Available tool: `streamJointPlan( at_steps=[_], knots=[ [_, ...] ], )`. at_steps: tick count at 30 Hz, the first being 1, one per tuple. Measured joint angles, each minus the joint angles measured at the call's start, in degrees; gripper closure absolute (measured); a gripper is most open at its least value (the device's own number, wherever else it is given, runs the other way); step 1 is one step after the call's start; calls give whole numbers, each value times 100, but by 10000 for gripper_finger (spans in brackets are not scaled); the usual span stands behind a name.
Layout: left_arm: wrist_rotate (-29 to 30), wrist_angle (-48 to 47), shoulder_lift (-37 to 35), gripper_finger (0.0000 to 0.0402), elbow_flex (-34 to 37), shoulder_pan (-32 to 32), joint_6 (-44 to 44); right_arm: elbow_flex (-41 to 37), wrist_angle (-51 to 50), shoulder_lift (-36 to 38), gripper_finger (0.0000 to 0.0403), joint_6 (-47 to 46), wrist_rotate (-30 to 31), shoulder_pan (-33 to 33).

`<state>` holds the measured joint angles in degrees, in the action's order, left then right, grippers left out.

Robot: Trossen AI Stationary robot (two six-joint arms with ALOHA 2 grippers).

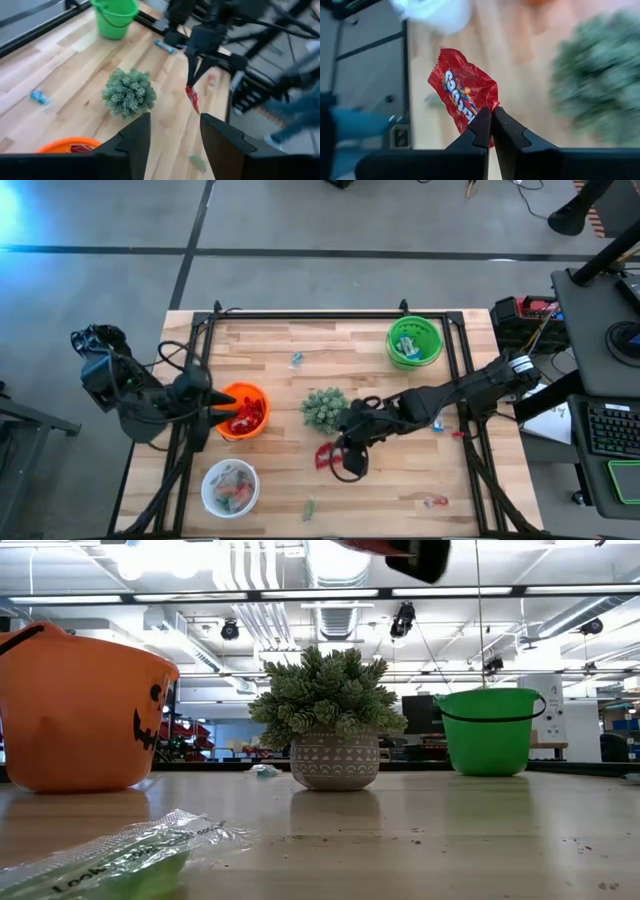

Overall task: Sort candy
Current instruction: Put the red candy into the orange bucket

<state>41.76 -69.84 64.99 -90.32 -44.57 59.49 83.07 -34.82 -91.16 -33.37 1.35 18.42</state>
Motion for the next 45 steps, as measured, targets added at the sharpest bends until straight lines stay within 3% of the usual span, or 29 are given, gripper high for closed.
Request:
streamJointPlan(
  at_steps=[7, 20, 27, 32, 45],
  knots=[
    [21, 91, 361, 244, 0, 171, 752, 698, -257, -4, 394, 385, 336, -274],
    [1, 402, 793, 245, 0, 561, 756, 1231, -221, -4, 394, 900, 476, -778],
    [-944, 506, 847, 245, 0, 1527, 199, 1438, -104, -4, 394, 1157, 489, -853],
    [-1584, 1164, 838, 245, 0, 1976, -532, 1487, -87, -4, 394, 1247, 494, -974],
    [-2203, 1355, 1112, 245, 0, 2434, -1251, 1558, -71, -4, 394, 1255, 472, -1199]
  ],
)
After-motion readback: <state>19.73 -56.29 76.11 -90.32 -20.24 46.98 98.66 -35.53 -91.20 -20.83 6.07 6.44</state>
